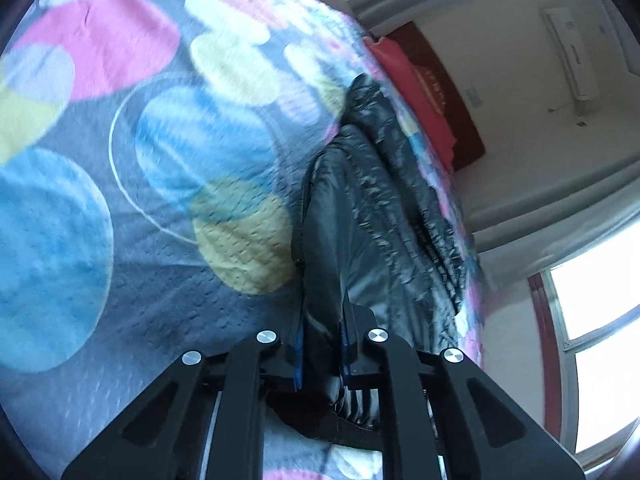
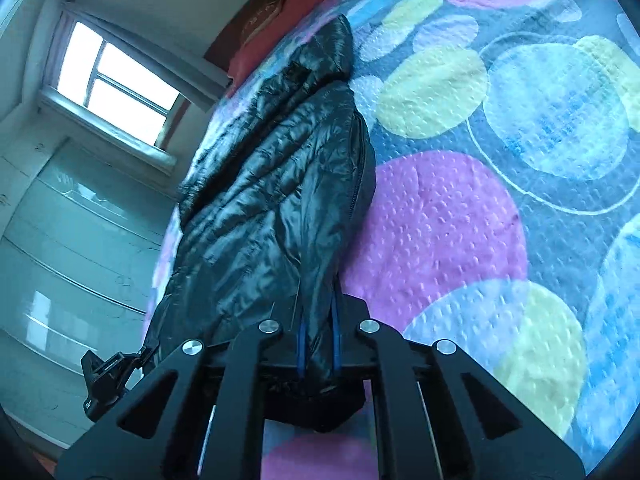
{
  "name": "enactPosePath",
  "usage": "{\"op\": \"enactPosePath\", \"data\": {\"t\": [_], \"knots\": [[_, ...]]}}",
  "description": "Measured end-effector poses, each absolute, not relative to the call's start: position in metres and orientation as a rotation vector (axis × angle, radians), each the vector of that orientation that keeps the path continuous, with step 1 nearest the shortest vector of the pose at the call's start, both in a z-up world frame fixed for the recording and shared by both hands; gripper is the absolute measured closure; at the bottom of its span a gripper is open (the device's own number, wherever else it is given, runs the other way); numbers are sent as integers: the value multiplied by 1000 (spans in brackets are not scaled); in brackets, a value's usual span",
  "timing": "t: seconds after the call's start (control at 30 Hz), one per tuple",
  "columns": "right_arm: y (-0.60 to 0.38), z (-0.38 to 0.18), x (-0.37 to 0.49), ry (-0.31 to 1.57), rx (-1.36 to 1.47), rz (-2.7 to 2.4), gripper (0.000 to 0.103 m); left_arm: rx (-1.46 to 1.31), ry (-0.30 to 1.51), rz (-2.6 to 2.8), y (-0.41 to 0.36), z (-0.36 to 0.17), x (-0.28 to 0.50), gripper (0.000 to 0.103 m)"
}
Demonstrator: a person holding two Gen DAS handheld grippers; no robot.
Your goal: Fold large clothes
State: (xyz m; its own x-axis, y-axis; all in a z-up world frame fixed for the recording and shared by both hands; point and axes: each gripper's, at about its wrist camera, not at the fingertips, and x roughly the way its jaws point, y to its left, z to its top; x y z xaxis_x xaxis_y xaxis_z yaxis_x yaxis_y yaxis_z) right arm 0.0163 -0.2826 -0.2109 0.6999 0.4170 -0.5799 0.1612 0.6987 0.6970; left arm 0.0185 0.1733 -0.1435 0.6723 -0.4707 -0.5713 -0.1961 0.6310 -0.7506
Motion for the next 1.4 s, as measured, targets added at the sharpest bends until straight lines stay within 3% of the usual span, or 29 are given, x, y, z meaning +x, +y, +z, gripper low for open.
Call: {"op": "enactPosePath", "data": {"t": [0.43, 0.87, 1.13, 1.4], "knots": [[-281, -144, -37, 691, 801, 284, 95, -881, 746, -301, 178, -64, -22, 92], [-298, -98, 95, 569, 824, 319, 95, -894, 712, -308, 156, -50, 146, 92], [-307, -146, 211, 669, 879, 236, 95, -827, 836, -248, 120, -98, 250, 92], [-315, -197, 256, 760, 911, 177, 95, -762, 903, -245, 111, -136, 282, 88]]}}
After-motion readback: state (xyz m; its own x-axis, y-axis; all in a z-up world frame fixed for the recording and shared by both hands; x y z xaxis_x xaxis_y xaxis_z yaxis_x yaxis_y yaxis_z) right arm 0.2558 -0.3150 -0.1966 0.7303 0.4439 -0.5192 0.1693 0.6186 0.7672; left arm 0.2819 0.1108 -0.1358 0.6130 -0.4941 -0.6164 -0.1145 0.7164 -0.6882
